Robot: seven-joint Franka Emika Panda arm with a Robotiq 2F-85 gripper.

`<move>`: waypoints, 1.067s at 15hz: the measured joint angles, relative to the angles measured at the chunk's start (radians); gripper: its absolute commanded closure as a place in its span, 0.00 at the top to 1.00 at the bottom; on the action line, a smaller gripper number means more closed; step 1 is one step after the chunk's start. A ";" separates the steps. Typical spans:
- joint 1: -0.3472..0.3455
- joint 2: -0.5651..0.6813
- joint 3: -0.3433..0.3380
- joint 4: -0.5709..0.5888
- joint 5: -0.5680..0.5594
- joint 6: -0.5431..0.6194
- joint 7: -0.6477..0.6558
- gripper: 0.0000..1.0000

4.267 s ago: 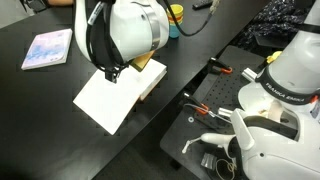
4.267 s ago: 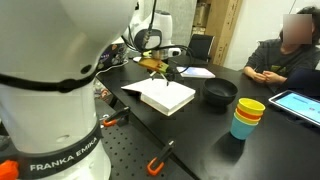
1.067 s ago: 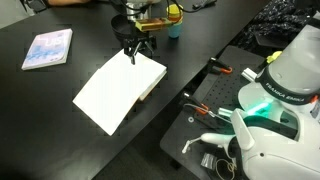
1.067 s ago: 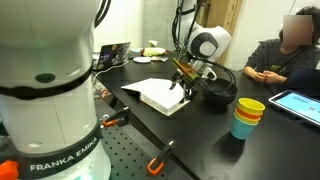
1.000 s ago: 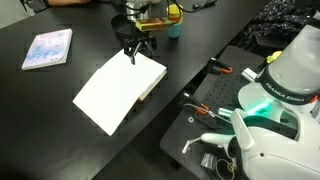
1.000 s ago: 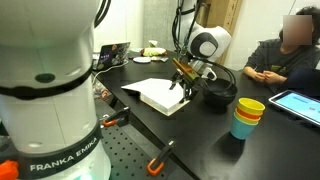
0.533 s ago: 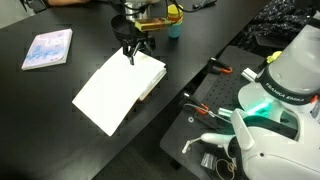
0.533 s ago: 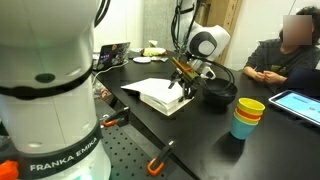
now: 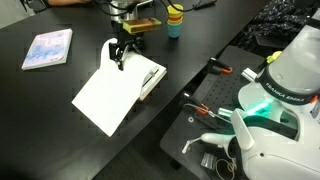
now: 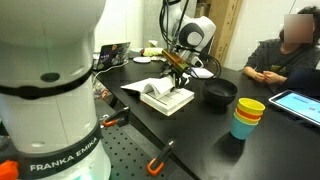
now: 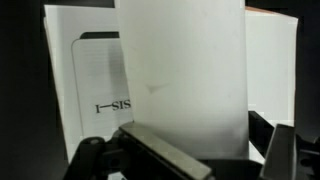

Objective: Open the book

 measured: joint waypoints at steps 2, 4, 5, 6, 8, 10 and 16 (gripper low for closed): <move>0.031 -0.024 0.009 -0.006 -0.009 0.008 -0.001 1.00; 0.059 -0.046 0.013 -0.013 -0.017 0.019 -0.001 1.00; 0.070 -0.056 0.014 -0.017 -0.019 0.020 -0.001 1.00; 0.078 -0.065 0.014 -0.022 -0.019 0.021 -0.001 1.00; 0.088 -0.081 0.019 -0.033 -0.017 0.019 -0.001 1.00; 0.089 -0.096 0.031 -0.044 0.007 -0.002 -0.001 1.00; 0.100 -0.124 0.080 -0.061 0.175 -0.141 -0.029 1.00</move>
